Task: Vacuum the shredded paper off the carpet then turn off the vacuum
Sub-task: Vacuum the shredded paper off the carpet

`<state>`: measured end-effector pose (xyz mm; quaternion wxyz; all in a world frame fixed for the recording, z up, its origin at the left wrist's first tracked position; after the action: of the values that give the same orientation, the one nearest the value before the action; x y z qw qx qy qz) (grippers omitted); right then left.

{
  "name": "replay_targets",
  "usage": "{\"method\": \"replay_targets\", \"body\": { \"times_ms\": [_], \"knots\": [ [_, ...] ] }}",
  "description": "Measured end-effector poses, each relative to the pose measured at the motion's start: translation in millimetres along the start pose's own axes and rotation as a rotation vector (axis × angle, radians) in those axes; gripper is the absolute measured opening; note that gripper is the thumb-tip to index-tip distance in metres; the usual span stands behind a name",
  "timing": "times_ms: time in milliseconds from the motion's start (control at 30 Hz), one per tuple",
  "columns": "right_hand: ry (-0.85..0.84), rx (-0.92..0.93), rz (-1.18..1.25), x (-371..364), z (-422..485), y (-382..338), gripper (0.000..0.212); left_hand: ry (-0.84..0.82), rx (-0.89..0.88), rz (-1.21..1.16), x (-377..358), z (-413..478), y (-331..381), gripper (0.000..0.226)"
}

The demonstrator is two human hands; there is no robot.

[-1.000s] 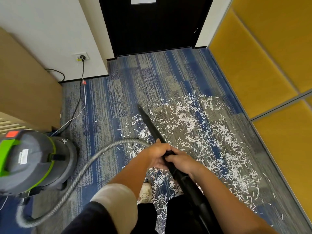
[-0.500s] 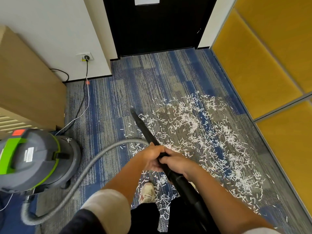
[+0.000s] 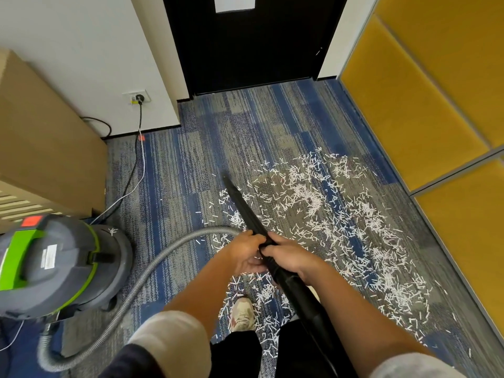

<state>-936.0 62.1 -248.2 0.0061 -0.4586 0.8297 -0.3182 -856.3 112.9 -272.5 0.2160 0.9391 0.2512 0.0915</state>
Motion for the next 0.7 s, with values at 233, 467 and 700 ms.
{"method": "replay_targets", "body": {
  "times_ms": [233,467,700],
  "knots": [
    [-0.054,0.042,-0.034,-15,-3,-2,0.05,0.042,-0.014,0.112,11,3,-4,0.024],
    [-0.005,-0.013,0.048,5,2,5,0.042,-0.041,-0.01,0.029,-12,-4,2,0.007],
    [0.109,-0.041,0.088,55,5,19,0.048,-0.136,-0.038,0.074,-64,-14,24,0.017]
  ]
}}
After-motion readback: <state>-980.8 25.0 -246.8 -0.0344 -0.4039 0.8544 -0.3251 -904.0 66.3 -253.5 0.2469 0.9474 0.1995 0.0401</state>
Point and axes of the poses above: each hand's wrist, its own z-axis towards the middle knuckle, its own x-axis out of the back of the hand, y = z × x, the point moved 7 cm from there along z, towards the middle knuckle, and after that the axes turned 11 degrees about y, right-handed, at the moved point
